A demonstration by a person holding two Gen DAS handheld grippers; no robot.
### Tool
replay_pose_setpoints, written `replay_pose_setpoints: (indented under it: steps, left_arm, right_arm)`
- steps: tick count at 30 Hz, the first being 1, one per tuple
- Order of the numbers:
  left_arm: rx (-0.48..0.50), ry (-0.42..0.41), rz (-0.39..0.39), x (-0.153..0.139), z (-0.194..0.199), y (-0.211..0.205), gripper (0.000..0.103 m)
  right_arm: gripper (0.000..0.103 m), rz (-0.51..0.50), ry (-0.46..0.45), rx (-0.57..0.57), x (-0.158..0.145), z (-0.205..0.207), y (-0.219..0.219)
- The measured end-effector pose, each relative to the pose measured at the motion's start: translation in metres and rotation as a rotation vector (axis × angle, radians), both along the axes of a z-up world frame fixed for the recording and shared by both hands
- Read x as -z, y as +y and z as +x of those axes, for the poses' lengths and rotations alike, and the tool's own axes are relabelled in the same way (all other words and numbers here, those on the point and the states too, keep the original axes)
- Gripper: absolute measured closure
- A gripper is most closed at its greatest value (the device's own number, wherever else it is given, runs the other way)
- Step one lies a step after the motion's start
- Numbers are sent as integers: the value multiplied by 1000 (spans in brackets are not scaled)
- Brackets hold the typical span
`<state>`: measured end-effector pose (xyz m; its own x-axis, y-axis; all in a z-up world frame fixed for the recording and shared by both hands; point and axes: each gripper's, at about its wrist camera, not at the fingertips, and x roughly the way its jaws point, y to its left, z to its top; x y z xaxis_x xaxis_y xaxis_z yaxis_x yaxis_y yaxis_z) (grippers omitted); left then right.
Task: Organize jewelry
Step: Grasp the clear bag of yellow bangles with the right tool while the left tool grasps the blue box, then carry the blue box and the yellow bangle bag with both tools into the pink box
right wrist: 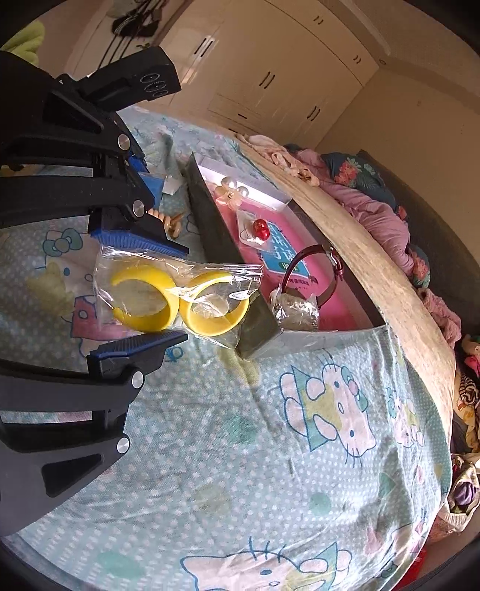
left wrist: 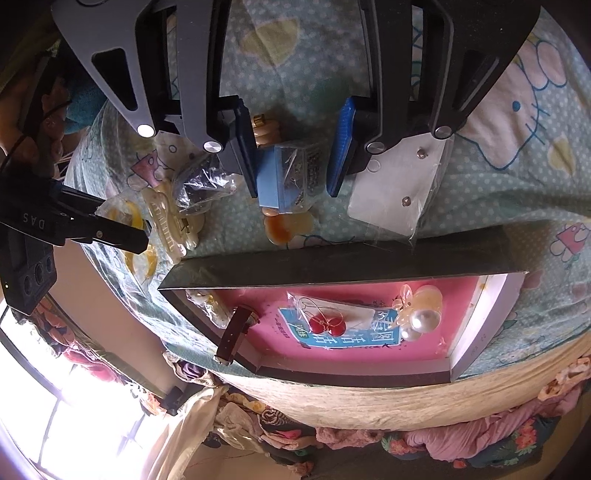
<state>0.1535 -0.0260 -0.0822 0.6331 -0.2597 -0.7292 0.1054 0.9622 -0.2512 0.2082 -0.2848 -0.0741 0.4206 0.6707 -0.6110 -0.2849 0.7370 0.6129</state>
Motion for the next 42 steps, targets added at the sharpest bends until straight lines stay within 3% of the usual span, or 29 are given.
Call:
replay_pose_setpoints:
  steps: [18,42]
  left_arm:
    - [14,-146,0,-58,-31,6,84]
    - [-99,-226,7,-84,1,46,85]
  right_arm:
    - [65,-8,-148,-53,-44,-31,16]
    - [65,-56,-255,-144,-75,-11,67]
